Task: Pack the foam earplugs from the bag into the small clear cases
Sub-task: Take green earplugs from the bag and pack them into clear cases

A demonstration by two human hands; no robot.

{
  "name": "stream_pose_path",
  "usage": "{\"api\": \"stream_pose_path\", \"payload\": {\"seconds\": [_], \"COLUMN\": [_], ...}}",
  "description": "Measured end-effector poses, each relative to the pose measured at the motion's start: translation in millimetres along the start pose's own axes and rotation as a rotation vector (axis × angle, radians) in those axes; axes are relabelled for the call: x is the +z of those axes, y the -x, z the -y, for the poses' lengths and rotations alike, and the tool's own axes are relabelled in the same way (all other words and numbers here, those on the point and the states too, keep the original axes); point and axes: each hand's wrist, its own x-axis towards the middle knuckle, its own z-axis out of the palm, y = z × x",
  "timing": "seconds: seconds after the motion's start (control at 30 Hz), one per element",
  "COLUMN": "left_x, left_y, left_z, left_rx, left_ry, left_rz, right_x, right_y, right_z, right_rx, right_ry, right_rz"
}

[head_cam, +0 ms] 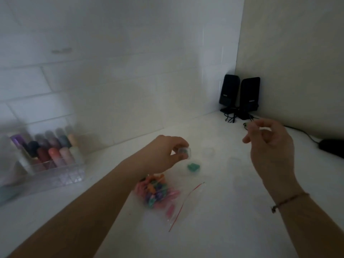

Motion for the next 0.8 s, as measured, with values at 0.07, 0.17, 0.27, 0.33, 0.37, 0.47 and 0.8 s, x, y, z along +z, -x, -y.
{"api": "stream_pose_path", "payload": {"seconds": [0.07, 0.17, 0.27, 0.33, 0.37, 0.47, 0.8], "left_x": [7.2, 13.4, 10.2, 7.1, 6.7, 12.2, 32.8], "left_y": [-11.7, -17.3, -16.1, -14.9, -14.8, -15.4, -29.8], "left_z": [4.2, 5.8, 8.0, 7.1, 6.0, 1.0, -7.9], "left_rx": [-0.023, -0.084, -0.119, -0.134, -0.137, -0.167, -0.14], "left_ry": [-0.063, -0.108, -0.123, -0.134, -0.141, -0.147, -0.273], "left_rz": [0.137, 0.194, 0.198, 0.227, 0.251, 0.331, 0.265], "right_x": [-2.5, -2.4, -2.2, -2.2, -2.3, -2.6, -10.4], "right_y": [-6.2, -8.2, -8.8, -10.1, -10.6, -11.5, -11.9], "right_z": [-9.6, -13.4, -11.9, -12.8, -13.8, -15.5, -25.9], "right_rx": [0.046, 0.071, 0.048, 0.04, 0.035, 0.03, -0.016], "right_ry": [0.01, 0.052, 0.102, 0.11, 0.113, 0.137, 0.537], "right_rz": [-0.045, -0.035, -0.029, -0.031, -0.031, -0.042, 0.23]}}
